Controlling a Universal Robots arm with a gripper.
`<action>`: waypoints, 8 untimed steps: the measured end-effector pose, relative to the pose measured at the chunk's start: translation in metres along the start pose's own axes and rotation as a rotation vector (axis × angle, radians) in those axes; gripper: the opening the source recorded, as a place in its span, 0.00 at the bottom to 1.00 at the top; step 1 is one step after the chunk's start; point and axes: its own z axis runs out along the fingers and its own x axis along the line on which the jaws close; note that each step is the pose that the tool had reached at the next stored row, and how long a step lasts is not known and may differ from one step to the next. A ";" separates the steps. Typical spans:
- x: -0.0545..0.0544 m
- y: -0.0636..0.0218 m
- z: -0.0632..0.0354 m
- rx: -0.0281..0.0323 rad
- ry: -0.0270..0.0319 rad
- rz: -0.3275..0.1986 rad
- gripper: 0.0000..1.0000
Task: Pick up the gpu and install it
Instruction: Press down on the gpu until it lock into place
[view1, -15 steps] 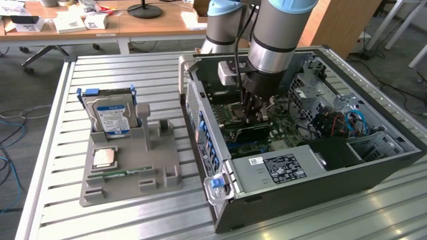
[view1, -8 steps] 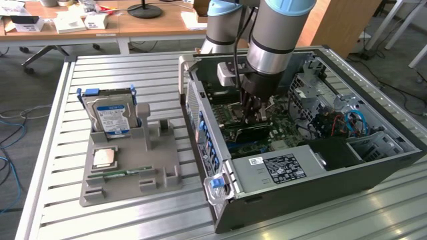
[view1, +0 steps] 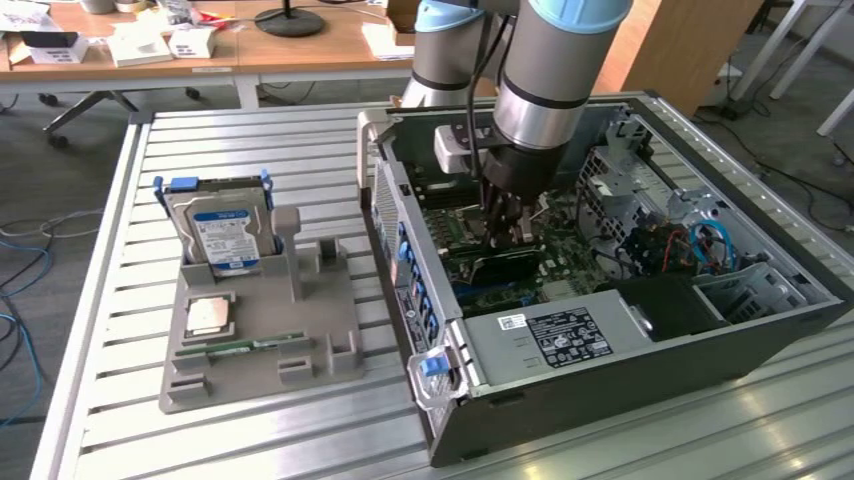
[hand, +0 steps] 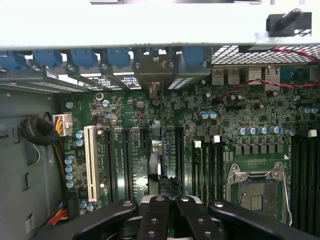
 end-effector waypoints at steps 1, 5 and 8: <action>0.000 0.0000 0.0000 0.0000 0.0000 0.000 0.11; 0.000 0.0000 0.0016 0.0000 0.0001 0.000 0.11; 0.000 0.0000 0.0020 -0.0002 0.0004 0.000 0.11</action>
